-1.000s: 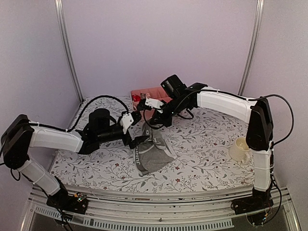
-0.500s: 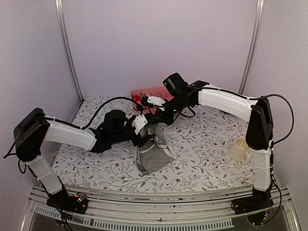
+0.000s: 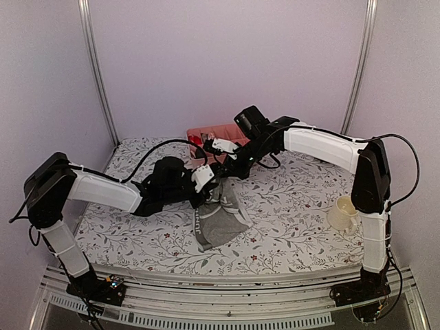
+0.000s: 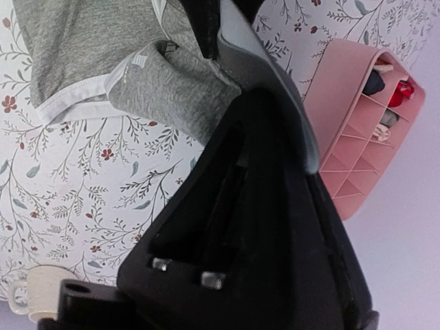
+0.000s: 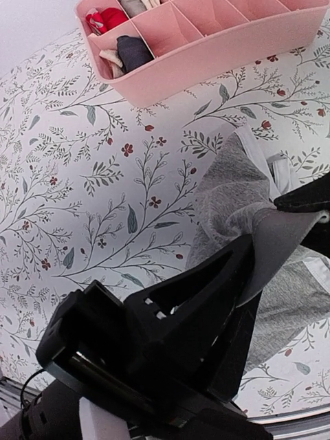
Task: Roll the underwear
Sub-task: Pass from the right arm to the left
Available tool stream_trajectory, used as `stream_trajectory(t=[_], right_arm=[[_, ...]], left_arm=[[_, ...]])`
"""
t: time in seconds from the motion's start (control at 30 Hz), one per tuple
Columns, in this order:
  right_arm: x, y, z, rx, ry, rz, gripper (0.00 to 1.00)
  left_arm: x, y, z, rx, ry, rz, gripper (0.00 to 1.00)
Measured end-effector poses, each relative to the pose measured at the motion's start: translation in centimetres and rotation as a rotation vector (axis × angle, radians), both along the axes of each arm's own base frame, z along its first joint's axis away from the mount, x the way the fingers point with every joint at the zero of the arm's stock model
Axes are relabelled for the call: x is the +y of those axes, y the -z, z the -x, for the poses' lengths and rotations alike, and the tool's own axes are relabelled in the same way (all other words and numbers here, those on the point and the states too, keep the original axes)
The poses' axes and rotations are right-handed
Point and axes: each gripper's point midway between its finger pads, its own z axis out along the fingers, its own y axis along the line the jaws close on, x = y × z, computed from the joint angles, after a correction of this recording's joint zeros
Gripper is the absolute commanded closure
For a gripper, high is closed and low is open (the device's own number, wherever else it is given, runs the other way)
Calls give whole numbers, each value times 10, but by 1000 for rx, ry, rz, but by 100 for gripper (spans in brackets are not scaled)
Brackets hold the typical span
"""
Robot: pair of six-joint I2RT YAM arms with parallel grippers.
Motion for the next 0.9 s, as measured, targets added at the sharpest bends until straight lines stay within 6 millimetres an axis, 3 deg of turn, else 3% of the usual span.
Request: stream_trajectory(t=[0.17, 0.3, 0.47, 0.57, 0.63, 0.7, 0.77, 0.9], right_arm=[[-1, 3, -1, -7, 6, 1, 42], [-12, 3, 6, -41, 25, -8, 23], [-31, -21, 20, -129, 65, -61, 15], [-45, -39, 29, -209, 110, -134, 9], [-58, -40, 40, -280, 134, -186, 6], [-59, -35, 50, -312, 127, -204, 5], [-55, -18, 67, -362, 103, -220, 5], [-27, 22, 93, -392, 67, -212, 10]], left_arm=[[3, 1, 1, 6, 8, -7, 100], [16, -6, 9, 16, 35, 15, 100], [39, -36, 8, -7, 55, 85, 100], [44, -42, 14, -1, 79, 114, 100], [45, -44, 18, 10, 96, 129, 100], [45, -46, 21, 22, 108, 143, 100], [46, -49, 22, 29, 105, 157, 100], [49, -51, 21, 45, 99, 180, 100]])
